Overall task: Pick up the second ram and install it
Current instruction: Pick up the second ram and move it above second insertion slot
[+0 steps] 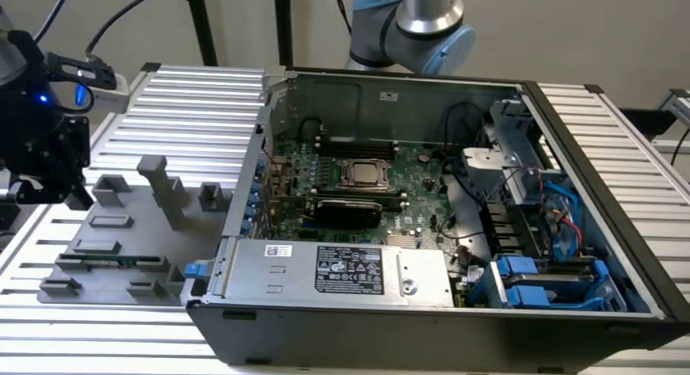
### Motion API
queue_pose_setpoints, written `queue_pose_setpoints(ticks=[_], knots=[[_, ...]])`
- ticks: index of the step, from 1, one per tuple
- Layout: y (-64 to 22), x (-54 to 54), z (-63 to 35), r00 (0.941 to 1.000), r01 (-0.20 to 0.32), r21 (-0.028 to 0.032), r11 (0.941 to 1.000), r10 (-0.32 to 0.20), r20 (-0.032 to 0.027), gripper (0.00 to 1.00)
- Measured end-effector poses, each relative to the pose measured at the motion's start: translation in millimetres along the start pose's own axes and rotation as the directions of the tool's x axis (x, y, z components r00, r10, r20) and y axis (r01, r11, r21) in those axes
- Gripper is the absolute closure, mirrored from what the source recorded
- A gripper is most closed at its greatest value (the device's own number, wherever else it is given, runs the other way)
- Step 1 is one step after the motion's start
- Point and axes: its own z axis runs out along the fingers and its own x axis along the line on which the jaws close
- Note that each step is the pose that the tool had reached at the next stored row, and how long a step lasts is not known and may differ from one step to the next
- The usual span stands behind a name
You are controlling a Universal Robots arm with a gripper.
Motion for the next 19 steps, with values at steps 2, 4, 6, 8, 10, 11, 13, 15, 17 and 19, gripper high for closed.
queue_pose_setpoints(ticks=[2, 4, 6, 8, 10, 11, 13, 15, 17, 19], knots=[[-0.2, 0.8, 2.9, 1.0, 0.001, -0.0001, 1.0, -0.001, -0.0008, 0.82], [-0.4, 1.6, 6.6, 1.0, 0.003, -0.0002, 1.0, -0.003, -0.0015, 0.76], [-0.6, 2.3, 10.2, 1.0, 0.004, -0.0001, 1.0, -0.004, -0.0017, 0.64], [-0.9, 2.6, 13.7, 1.0, 0.007, -0.0002, 1.0, -0.007, -0.0019, 0.58], [-1.2, 2.8, 17.4, 1.0, 0.01, -0.0002, 1.0, -0.01, -0.002, 0.58], [-1.3, 2.9, 19.2, 0.9999, 0.011, -0.0002, 0.9999, -0.011, -0.0021, 0.58], [-1.9, 3.7, 22.8, 0.9999, 0.016, -0.0003, 0.9999, -0.016, -0.0022, 0.58], [-2.2, 4.9, 26.4, 0.9998, 0.021, -0.0007, 0.9998, -0.021, -0.0023, 0.58], [-2.5, 6.4, 30.1, 0.9997, 0.026, -0.0014, 0.9997, -0.026, -0.0025, 0.58], [-2.8, 7.7, 33.7, 0.9996, 0.03, -0.0019, 0.9996, -0.03, -0.0026, 0.58]])
